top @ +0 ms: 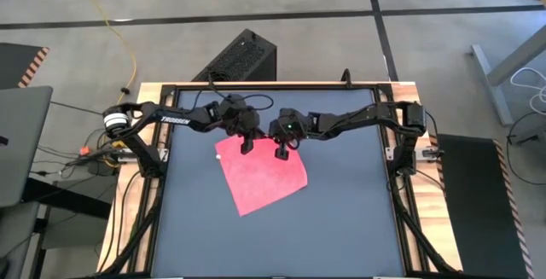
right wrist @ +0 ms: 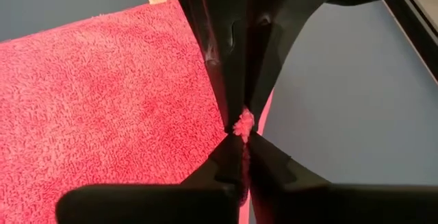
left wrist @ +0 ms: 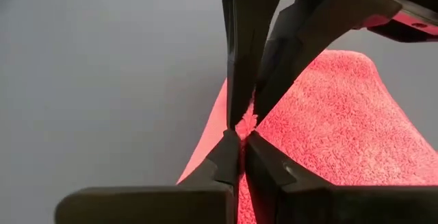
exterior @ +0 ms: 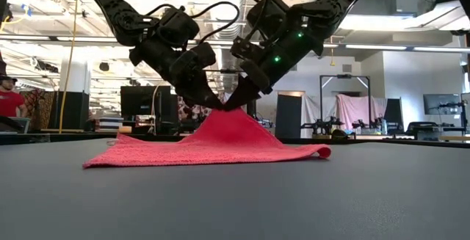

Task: Roll towel
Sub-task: Fold the microfiber towel

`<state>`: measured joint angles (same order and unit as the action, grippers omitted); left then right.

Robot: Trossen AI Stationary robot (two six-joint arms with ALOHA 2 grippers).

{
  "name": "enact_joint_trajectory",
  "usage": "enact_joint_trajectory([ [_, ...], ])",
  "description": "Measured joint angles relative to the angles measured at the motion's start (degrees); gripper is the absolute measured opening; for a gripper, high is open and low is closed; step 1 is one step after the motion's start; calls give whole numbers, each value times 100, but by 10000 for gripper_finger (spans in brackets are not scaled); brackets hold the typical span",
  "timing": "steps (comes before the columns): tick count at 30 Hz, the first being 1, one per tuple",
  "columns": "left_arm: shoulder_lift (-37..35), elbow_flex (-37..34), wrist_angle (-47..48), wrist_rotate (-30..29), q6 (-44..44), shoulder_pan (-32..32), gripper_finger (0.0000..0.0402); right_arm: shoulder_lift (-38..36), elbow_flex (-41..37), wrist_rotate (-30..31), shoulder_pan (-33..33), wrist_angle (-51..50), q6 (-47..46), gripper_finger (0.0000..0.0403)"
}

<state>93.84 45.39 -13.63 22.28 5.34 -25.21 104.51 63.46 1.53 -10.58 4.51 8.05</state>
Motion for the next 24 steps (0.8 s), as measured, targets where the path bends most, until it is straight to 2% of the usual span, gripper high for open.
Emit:
enact_joint_trajectory([
  [8, -13, 0, -62, -348, 59, -32, 0, -343, 2, 99, 8, -858, -257, 126],
  [12, -13, 0, -59, -358, 55, -137, 0, -883, -7, 118, 6, -1778, -1072, 171],
  [15, -50, 0, -40, -364, 47, -206, 0, -1290, -464, 174, 190, -2145, -2079, 196],
  [17, -57, 0, -88, -365, 46, -221, 0, -1501, -1006, 183, 433, -2003, -2814, 207],
  [20, -57, 0, -87, -326, 115, -219, 0, -1733, -1770, 189, 816, -1268, -3987, 218],
  [22, -57, 0, -74, -317, 169, -219, 0, -1847, -2095, 236, 1042, -747, -4587, 222],
  [24, -57, 0, -50, -318, 181, -219, 0, -1907, -2247, 429, 1228, -657, -4967, 223],
])
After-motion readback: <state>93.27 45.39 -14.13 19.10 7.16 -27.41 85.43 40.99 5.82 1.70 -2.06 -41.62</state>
